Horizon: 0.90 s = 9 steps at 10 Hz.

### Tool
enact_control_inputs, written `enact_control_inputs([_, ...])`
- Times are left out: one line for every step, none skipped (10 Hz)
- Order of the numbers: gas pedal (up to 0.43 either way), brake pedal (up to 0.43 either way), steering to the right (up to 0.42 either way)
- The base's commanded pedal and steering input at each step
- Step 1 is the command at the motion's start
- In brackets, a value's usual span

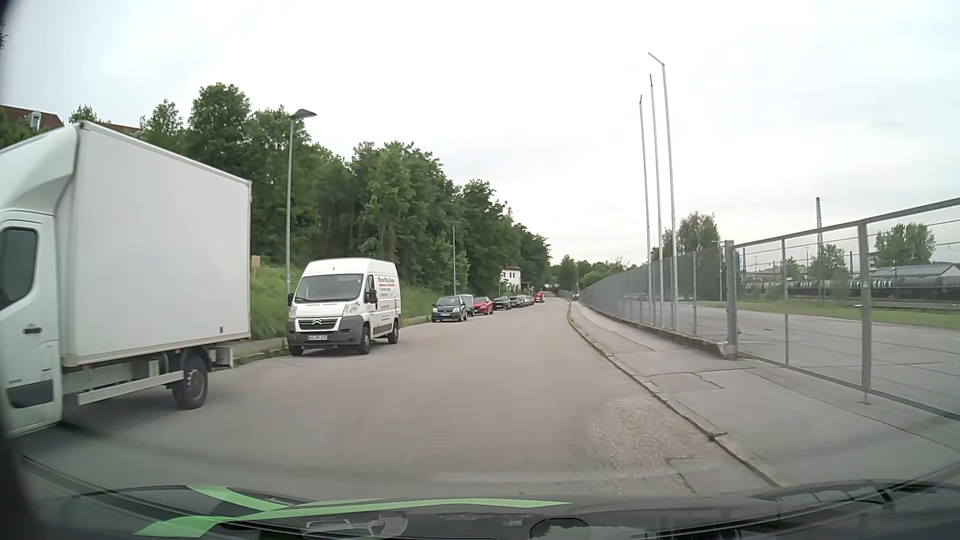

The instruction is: Follow the waypoints while adhering to traffic rules and regulations

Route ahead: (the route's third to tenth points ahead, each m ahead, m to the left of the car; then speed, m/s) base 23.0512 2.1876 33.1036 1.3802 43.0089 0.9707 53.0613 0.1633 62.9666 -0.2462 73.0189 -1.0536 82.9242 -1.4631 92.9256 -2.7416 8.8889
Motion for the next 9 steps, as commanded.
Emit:
enact_control_inputs([0.059, 0.0, 0.011])
enact_control_inputs([0.059, 0.0, 0.011])
enact_control_inputs([0.059, 0.0, 0.011])
enact_control_inputs([0.059, 0.0, 0.011])
enact_control_inputs([0.059, 0.0, 0.011])
enact_control_inputs([0.059, 0.0, 0.011])
enact_control_inputs([0.059, 0.0, 0.011])
enact_control_inputs([0.059, 0.0, 0.011])
enact_control_inputs([0.059, 0.0, 0.011])
